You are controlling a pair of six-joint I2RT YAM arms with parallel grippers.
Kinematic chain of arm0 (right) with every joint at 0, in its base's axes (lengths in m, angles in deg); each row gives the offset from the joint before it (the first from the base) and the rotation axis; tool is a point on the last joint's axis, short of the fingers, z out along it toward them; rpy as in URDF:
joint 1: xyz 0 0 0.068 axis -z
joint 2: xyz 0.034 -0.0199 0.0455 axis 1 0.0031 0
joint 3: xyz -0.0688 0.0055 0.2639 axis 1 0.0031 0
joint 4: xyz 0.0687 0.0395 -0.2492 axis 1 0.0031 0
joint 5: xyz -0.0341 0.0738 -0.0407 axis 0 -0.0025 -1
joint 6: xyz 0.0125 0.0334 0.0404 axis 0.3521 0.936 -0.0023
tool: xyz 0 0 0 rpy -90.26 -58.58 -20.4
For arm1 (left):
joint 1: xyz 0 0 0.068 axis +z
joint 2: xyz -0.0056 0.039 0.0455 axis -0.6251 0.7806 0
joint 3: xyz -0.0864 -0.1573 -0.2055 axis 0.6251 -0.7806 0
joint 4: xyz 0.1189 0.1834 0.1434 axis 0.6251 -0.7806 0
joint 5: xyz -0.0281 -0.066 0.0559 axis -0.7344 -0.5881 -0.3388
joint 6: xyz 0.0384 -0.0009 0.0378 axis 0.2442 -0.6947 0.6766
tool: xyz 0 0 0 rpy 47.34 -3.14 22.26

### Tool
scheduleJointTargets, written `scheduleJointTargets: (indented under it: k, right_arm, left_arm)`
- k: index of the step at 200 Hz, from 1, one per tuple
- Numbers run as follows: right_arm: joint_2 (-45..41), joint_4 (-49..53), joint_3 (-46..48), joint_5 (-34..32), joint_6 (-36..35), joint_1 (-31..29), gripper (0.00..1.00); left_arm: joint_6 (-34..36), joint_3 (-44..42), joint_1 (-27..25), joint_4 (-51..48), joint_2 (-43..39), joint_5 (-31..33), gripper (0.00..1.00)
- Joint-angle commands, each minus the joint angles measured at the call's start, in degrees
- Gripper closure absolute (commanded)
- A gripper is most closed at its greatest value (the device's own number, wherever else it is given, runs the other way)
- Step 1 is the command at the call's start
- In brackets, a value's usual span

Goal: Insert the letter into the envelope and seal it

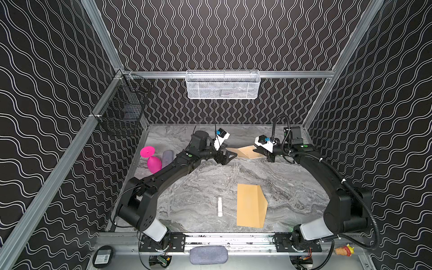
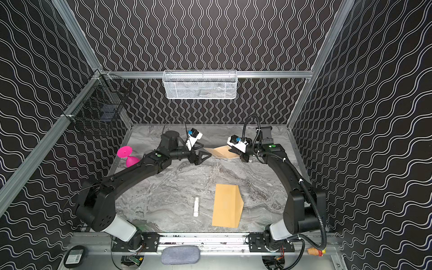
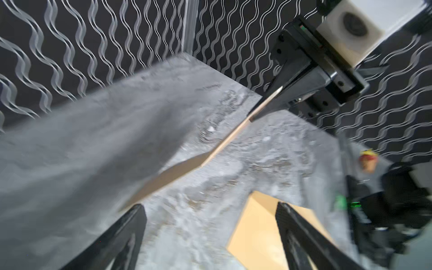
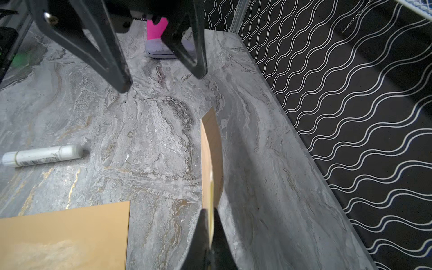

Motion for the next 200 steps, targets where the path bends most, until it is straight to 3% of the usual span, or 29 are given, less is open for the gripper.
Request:
scheduleJointTargets:
  k: [1,43,94,157,200]
  right_arm:
    - [-0.32,-3.25,0.18,5.61,1.35,0.15,1.0]
    - [0.46,-3.88,-0.68,9.69,2.15,0.16,1.0]
    - [0.44,-3.74,-0.31,11.77,2.27,0.06,1.0]
    - [1.6,-2.61,-1.42,12.71,1.74,0.07,1.0]
    - [3.52,0.21,-3.96,12.93,0.35,0.14,1.0]
  left_arm:
    - [-12.59,-1.74,0.07,9.65,1.16,-6.03,0.05]
    - [-16.92,-1.89,-0.02,19.14,4.57,-8.24,0.09]
    - [-14.96,1.82,-0.05,19.53,8.13,-7.98,0.12]
    - [-4.72,4.87,-0.11,15.31,8.32,-8.77,0.18]
    - [4.2,8.11,-0.11,5.25,7.94,-11.01,0.26]
